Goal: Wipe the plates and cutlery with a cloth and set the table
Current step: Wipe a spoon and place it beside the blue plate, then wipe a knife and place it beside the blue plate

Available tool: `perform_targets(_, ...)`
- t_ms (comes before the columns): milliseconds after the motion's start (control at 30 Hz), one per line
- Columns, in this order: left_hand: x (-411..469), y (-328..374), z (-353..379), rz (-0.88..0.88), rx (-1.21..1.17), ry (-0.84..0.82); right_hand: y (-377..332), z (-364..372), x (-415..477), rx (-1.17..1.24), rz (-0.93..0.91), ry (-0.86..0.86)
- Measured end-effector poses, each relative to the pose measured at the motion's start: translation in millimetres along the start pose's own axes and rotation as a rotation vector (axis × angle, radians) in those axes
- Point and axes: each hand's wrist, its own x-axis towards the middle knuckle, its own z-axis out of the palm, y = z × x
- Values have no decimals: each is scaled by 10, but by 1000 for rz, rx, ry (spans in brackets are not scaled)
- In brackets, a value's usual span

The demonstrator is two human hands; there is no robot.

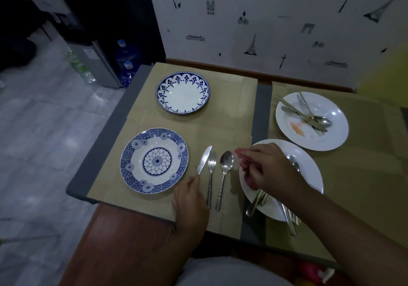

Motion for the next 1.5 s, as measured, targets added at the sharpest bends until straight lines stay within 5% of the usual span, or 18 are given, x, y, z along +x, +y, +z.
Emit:
perform_targets(200,135,427,48,374,-97,-33,260,-258,-154,15,110,4)
perform_targets(333,121,726,136,439,-131,-147,420,-491,-324,-2,209,33)
perform_targets(567,13,943,218,311,-3,-433,616,-740,-667,-43,323,69)
perform_targets(833,-98,994,227,241,-21,-538,715,-652,-965,-78,381,66)
perform_targets(1133,-119,967,87,-131,-354,-560,658,-512,-978,11,373,55)
perform_targets(1500,-170,1060,-353,-250,-683,-698,112,-306,-529,17,167,-18)
